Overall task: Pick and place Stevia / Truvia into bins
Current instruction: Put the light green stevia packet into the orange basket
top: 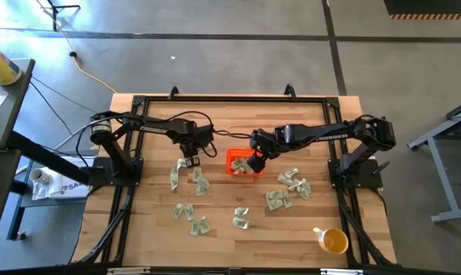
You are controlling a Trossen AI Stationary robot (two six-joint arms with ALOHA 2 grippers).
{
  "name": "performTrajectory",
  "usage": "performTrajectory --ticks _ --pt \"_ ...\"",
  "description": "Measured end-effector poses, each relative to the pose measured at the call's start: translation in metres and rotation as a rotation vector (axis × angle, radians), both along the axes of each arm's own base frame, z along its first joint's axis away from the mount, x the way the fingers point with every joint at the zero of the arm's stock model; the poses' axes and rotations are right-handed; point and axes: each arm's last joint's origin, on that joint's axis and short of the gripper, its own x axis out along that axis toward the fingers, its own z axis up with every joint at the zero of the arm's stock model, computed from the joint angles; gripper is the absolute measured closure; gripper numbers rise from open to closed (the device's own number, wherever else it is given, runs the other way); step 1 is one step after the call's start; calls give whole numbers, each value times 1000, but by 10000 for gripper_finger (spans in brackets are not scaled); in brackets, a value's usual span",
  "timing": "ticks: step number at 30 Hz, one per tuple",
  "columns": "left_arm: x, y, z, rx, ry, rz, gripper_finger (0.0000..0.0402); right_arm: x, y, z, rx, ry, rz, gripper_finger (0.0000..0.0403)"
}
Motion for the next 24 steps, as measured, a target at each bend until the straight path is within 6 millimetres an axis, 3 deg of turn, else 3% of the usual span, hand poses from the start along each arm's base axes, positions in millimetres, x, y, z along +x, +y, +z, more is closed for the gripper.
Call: performTrajectory --ticks 6,11,15,24 --pt "2 2 0 50 -8 -4 147 -1 -8 0 12 0 -8 92" --pt "7 1 0 -24 -77 -63 89 -1 -13 0 31 -2 -11 91" --pt "11 2 1 -23 -118 -97 94 -2 -16 0 45 -4 -17 92" --pt "4 20 1 7 -95 -86 174 -3 -21 0 74 -9 -41 92"
